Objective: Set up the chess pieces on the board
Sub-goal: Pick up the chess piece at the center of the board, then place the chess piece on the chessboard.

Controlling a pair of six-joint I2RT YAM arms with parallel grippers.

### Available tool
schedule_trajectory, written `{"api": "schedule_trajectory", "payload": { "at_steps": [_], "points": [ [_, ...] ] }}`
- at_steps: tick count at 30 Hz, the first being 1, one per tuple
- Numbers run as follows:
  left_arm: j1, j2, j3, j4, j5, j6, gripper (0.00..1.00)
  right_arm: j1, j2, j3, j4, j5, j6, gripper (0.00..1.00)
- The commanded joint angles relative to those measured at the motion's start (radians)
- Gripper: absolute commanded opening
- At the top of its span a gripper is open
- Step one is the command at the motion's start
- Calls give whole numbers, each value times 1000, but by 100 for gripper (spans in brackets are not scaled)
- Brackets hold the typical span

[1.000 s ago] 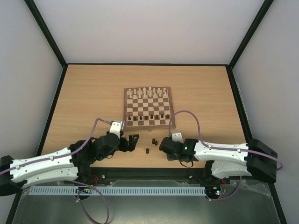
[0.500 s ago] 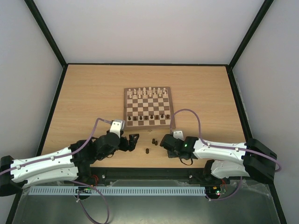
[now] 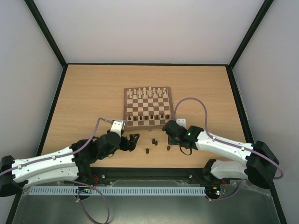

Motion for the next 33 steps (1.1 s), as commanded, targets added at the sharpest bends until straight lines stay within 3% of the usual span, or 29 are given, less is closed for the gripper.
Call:
{"api": "schedule_trajectory", "payload": {
  "at_steps": [1,9,17,33],
  "points": [
    [10,-17,-25,16,3,13,99,-100,20,85,-41,12,-114,11],
    [15,-45,-45,1,1,2,99,-231,207,235,22,-70,-248,10],
    [23,-74,-51,-26,-3,-6,99,-260,369,328,64,-96,-303,8],
    [26,-69,-56,-24,-3,-8,99,-283,475,383,69,-93,-334,8]
  ]
}}
